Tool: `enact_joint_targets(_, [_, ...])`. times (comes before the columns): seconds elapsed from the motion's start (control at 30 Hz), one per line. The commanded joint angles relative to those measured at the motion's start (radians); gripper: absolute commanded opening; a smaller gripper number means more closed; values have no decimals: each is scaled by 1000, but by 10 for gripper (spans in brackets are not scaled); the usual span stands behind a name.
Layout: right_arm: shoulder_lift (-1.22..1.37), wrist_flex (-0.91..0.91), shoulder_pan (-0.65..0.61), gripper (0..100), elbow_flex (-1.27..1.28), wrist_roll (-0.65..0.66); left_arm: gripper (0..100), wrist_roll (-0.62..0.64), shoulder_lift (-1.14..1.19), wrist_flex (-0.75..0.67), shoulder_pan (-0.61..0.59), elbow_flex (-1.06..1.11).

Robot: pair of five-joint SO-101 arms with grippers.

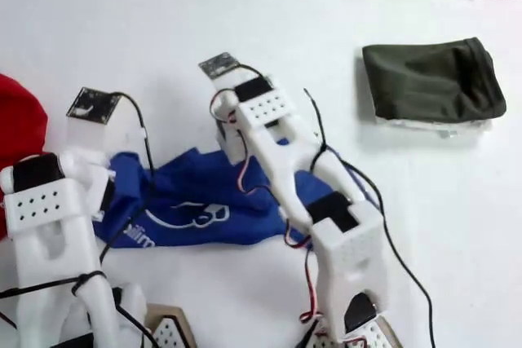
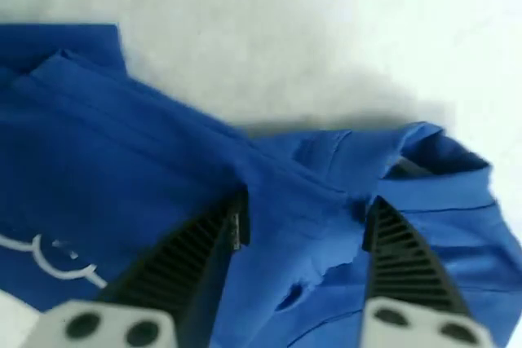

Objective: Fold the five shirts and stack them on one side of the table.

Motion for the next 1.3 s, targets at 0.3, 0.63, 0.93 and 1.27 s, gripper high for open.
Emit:
enact_joint_targets(0.3, [8, 102, -94, 230, -89, 3, 24, -37, -12, -6, -12, 2])
enact_joint_targets(0.63, [77, 82, -36, 20, -95, 80, 24, -37, -12, -6, -12, 2])
enact_joint_targets(0.93, [47, 91, 64, 19, -181, 101, 24, -37, -12, -5, -12, 2])
enact_joint_targets(1.27, [-202, 182, 163, 19, -265, 207, 24, -29, -12, -5, -6, -4])
